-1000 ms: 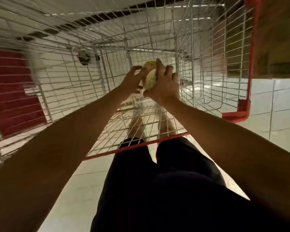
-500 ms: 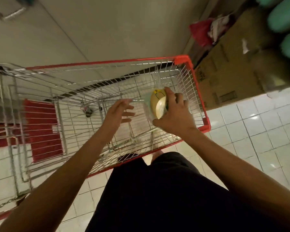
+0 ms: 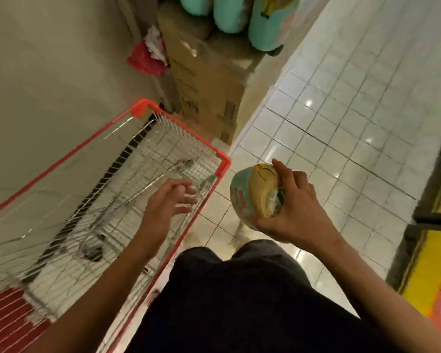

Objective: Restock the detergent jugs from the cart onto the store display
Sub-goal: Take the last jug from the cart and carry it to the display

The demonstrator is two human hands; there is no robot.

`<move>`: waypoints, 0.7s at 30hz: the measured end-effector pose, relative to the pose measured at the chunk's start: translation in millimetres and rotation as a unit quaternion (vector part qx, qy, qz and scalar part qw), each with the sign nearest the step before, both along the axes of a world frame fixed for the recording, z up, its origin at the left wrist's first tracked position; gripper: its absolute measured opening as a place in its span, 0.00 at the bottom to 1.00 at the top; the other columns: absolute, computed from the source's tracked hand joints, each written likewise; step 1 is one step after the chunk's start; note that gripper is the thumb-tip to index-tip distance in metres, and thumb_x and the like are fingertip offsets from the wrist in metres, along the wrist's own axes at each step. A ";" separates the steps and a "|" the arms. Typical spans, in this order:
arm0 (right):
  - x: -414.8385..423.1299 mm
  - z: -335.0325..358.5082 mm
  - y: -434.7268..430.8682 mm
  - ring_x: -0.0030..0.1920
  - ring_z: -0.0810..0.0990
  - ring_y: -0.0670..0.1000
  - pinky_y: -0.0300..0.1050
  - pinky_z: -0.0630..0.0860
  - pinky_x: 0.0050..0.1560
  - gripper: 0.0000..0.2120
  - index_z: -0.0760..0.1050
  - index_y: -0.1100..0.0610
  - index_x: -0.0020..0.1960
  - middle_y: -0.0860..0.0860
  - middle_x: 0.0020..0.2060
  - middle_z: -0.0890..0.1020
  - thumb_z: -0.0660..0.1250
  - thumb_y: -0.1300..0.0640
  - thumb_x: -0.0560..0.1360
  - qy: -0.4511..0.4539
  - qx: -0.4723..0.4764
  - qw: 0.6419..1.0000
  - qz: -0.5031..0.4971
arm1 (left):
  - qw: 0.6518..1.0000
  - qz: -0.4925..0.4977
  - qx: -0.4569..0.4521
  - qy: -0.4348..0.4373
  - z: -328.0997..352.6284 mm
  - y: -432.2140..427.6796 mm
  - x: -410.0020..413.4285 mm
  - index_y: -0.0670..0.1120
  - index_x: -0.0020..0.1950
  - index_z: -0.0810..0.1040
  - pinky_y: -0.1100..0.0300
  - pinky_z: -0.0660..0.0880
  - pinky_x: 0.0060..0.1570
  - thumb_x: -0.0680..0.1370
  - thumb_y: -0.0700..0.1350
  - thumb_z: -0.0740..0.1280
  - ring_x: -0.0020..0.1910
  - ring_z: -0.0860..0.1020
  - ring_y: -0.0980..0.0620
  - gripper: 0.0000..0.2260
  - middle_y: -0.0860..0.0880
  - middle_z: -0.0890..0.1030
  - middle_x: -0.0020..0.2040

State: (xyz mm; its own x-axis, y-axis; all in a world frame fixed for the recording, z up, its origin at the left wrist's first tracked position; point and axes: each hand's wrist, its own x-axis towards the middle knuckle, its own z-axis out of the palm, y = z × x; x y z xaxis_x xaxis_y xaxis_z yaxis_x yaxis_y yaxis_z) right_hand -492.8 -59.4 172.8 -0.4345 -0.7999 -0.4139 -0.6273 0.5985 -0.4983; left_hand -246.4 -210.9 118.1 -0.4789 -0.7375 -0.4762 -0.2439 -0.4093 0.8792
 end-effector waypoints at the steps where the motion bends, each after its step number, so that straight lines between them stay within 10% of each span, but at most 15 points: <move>1: -13.4 1.1 16.0 0.68 0.67 0.53 0.55 0.79 0.58 0.60 0.45 0.34 0.81 0.45 0.70 0.63 0.79 0.33 0.60 -0.001 0.000 1.000 -0.023 | 1.000 -0.023 0.004 0.002 1.4 2.4 -22.5 0.55 0.57 0.83 0.56 0.82 0.49 0.79 0.58 0.64 0.53 0.86 0.45 0.13 0.46 0.86 0.55; 21: -347.2 -14.7 108.5 0.68 0.66 0.51 0.47 0.74 0.53 0.61 0.46 0.37 0.83 0.45 0.72 0.62 0.81 0.37 0.62 -0.012 -0.036 0.973 -0.229 | 0.978 -0.201 -0.043 -0.037 4.4 -21.7 -419.0 0.49 0.58 0.83 0.56 0.80 0.47 0.79 0.54 0.65 0.48 0.85 0.46 0.15 0.43 0.86 0.53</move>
